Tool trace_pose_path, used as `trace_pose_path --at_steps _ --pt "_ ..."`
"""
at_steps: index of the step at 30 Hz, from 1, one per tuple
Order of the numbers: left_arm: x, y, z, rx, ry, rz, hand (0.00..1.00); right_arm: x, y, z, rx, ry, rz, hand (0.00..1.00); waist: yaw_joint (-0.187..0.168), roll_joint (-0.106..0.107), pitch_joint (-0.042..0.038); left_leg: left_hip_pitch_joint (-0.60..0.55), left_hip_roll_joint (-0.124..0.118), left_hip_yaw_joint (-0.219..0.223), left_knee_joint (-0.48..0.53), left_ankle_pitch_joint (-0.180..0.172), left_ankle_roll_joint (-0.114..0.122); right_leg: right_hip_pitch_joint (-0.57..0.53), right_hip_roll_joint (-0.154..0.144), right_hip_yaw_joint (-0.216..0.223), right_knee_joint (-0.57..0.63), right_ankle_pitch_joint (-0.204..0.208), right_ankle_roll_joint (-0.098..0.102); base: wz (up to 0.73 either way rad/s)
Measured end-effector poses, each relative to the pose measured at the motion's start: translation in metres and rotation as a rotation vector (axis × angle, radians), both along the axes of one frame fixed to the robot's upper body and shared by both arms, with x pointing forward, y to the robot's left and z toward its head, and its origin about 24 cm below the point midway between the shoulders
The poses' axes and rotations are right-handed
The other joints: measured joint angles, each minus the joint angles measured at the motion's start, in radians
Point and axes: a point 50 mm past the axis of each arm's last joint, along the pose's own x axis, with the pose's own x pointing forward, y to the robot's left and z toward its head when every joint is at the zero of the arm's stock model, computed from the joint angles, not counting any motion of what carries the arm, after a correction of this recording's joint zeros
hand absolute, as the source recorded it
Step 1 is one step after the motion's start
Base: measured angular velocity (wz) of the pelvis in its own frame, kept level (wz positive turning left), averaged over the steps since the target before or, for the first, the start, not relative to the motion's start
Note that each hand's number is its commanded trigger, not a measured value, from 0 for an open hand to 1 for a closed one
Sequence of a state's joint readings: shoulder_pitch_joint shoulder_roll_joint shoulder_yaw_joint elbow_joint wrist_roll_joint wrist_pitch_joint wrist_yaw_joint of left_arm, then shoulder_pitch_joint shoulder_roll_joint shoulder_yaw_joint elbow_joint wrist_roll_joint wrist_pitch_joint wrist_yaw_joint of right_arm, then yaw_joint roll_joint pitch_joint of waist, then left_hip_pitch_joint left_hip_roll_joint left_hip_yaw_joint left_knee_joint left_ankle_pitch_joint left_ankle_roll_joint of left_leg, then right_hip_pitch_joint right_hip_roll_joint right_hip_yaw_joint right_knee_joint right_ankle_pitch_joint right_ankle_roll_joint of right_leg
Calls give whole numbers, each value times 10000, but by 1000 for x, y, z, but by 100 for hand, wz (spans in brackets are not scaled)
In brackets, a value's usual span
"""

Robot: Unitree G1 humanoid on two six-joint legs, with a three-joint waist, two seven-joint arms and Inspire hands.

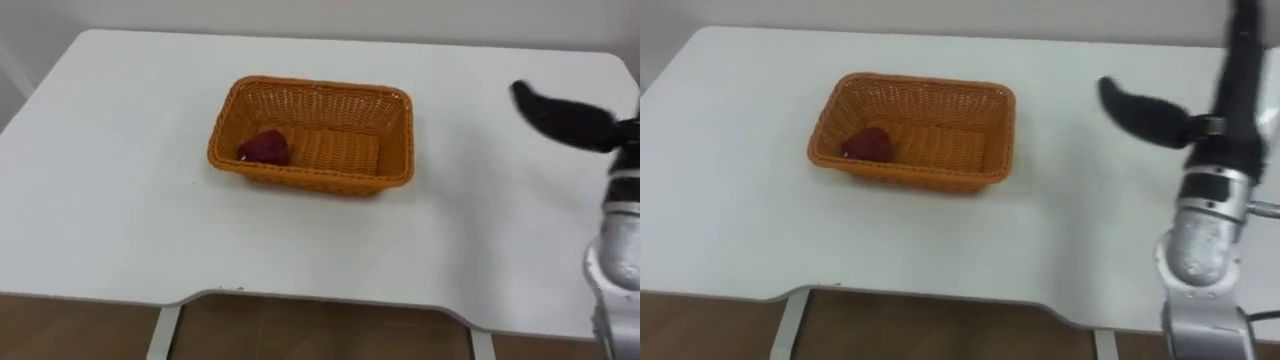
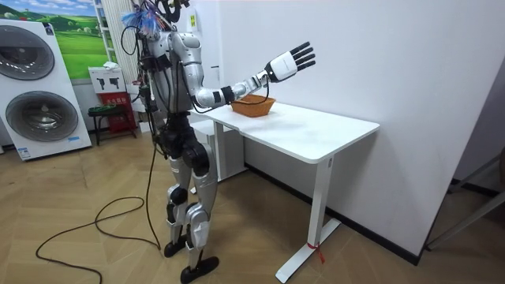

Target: Pick and place apple

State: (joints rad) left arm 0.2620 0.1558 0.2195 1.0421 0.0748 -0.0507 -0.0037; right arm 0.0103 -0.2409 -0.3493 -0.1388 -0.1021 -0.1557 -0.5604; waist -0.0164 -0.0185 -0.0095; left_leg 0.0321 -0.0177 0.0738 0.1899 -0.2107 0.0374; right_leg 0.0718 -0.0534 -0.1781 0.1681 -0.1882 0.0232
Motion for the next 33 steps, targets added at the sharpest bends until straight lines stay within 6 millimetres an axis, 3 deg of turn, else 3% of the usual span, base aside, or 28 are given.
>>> trace_pose_path --at_steps 6,8,11,13,14,15,17,18,20,22,29,33 --pt "-24 14 4 605 493 402 0 -44 -55 -10 2366 -1719 -3777 0 -395 2 70 -55 21 78 37 -1 -4 -62 22 112 7 0 0 -5" --pt "-27 16 5 794 593 473 0 -59 -76 -33 3984 -1783 -4945 0 -642 -28 79 -100 28 22 56 -9 -13 -47 22 93 33 -1 0 4" --pt "-28 16 5 817 631 495 0 -78 -93 -62 5736 -1493 -6199 0 -687 -63 90 -108 34 29 61 -11 -14 -64 19 119 78 -1 0 0" --pt "-25 18 6 901 672 306 0 -96 -103 -92 7173 -939 -7230 0 -771 -28 30 -249 43 56 122 -12 -12 -203 12 114 172 -1 -1 2" --pt "-22 20 7 970 520 395 0 -103 -105 -113 7655 -156 -7691 0 -858 -16 38 -302 38 62 165 -11 -13 -217 8 96 173 -1 -2 4" --pt "-22 21 8 999 494 455 0 -108 -105 -123 7876 320 -7879 0 -849 -8 31 -295 41 67 165 -10 -13 -217 10 103 182 -1 -2 0" --pt "-20 21 8 1031 589 360 0 -131 -96 -170 8857 2595 -8533 0 -850 54 -7 -237 41 56 149 -8 -14 -179 14 141 207 -3 -5 0" --pt "-20 21 7 1030 631 318 0 -138 -91 -183 9108 3350 -8581 0 -838 63 -4 -227 39 46 145 -6 -16 -173 14 142 212 -3 -6 -3" --pt "-21 17 5 878 819 390 0 -163 -64 -226 10237 6043 -8565 0 -752 88 -3 -177 47 70 121 -2 -22 -173 24 195 227 -7 -12 -8" --pt "-22 14 3 676 928 406 0 -183 -44 -247 10886 7786 -8293 0 -562 109 9 -125 51 76 92 -2 -22 -173 21 249 264 -12 -16 -7" --pt "-29 8 0 306 1508 456 0 -217 -4 -278 11167 12344 -5519 0 -118 40 107 155 57 124 68 -15 -21 24 32 424 165 -16 -11 -2" --pt "-25 6 -1 220 1502 438 0 -216 6 -284 10836 13577 -4000 0 -29 45 125 124 49 110 120 -26 -18 19 31 392 155 -19 -11 0"
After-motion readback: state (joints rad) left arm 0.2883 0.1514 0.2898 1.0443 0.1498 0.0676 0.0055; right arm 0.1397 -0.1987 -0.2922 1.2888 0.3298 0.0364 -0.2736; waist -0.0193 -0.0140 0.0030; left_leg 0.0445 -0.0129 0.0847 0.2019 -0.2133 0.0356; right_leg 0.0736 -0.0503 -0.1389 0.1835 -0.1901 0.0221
